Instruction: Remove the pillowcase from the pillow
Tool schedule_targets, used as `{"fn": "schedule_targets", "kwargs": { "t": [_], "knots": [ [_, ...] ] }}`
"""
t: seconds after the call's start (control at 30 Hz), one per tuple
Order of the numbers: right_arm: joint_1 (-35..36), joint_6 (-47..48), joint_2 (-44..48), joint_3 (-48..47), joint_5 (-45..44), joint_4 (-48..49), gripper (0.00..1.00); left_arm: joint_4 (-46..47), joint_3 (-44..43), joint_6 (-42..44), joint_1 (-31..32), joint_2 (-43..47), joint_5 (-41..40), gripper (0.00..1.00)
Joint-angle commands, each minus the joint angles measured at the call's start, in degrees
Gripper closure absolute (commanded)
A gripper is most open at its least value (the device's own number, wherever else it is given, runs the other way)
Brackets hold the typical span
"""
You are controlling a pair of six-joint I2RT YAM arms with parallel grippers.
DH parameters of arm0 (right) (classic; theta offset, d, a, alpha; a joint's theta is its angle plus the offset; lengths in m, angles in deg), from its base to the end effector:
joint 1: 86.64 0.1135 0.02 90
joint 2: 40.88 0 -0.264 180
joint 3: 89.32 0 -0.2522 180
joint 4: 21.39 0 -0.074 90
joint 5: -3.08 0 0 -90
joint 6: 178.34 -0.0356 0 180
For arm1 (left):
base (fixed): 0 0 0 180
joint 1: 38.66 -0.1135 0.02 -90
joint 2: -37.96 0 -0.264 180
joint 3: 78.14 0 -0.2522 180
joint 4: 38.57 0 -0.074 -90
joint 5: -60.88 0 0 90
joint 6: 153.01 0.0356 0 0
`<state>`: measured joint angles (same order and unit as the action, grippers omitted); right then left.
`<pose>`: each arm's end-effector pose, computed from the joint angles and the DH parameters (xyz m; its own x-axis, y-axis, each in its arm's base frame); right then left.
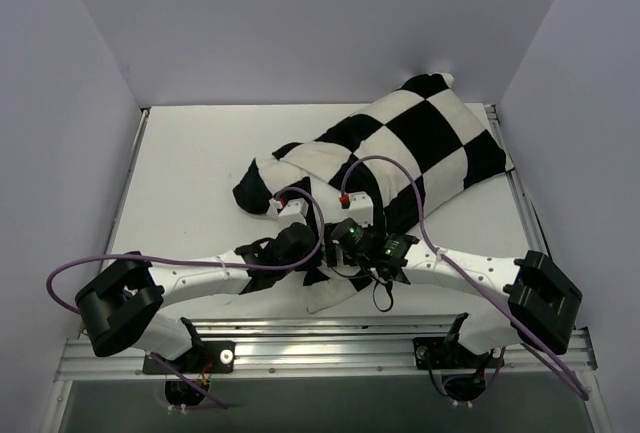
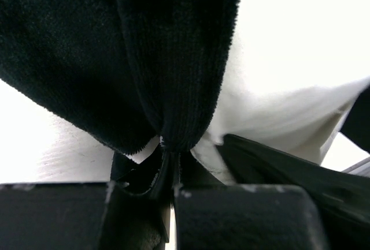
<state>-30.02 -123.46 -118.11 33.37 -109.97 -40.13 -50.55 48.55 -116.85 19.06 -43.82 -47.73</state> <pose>0.1669 0.2279 0.2184 -0.6264 0.0114 -0.7794 -0.2932 0.9230 0.2492 0.1623 -0.2357 0.1847 -0.7466 -0.2508 -0.6162 0.1165 0.8626 -0.4922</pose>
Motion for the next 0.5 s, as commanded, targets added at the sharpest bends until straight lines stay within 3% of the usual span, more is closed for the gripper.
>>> {"fn": "schedule_targets", "kwargs": {
  "t": [0.0, 0.13, 0.2, 0.3, 0.33, 0.43, 0.47],
  "knots": [
    [0.07, 1.71, -4.67, -2.49, -0.24, 0.75, 0.09, 2.17, 0.61, -0.47, 0.56, 0.74, 1.21, 0.97],
    [-0.81, 1.80, -9.95, -5.04, -0.86, 1.54, 0.09, 2.17, 0.70, -0.65, 0.91, 0.83, 1.21, 0.97],
    [-1.60, 1.80, -11.80, -5.67, -0.68, 2.68, 0.16, 2.17, 0.79, -0.73, 1.08, 0.92, 1.30, 0.97],
    [-3.87, 2.06, -12.59, -6.89, 1.33, 4.44, 0.44, 2.17, 0.88, -0.91, 1.26, 1.09, 1.73, 0.97],
    [-4.58, 2.15, -12.77, -7.94, 2.38, 4.45, 0.66, 2.26, 0.88, -0.91, 1.35, 1.18, 1.82, 0.97],
    [-7.82, 2.50, -13.38, -10.40, 4.32, 6.99, 1.00, 2.35, 0.53, -0.91, 2.05, 1.01, 2.35, 0.97],
    [-8.62, 2.51, -13.21, -11.02, 5.02, 7.43, 1.00, 2.26, 0.18, -0.91, 2.49, 0.92, 2.44, 0.97]
  ]
}}
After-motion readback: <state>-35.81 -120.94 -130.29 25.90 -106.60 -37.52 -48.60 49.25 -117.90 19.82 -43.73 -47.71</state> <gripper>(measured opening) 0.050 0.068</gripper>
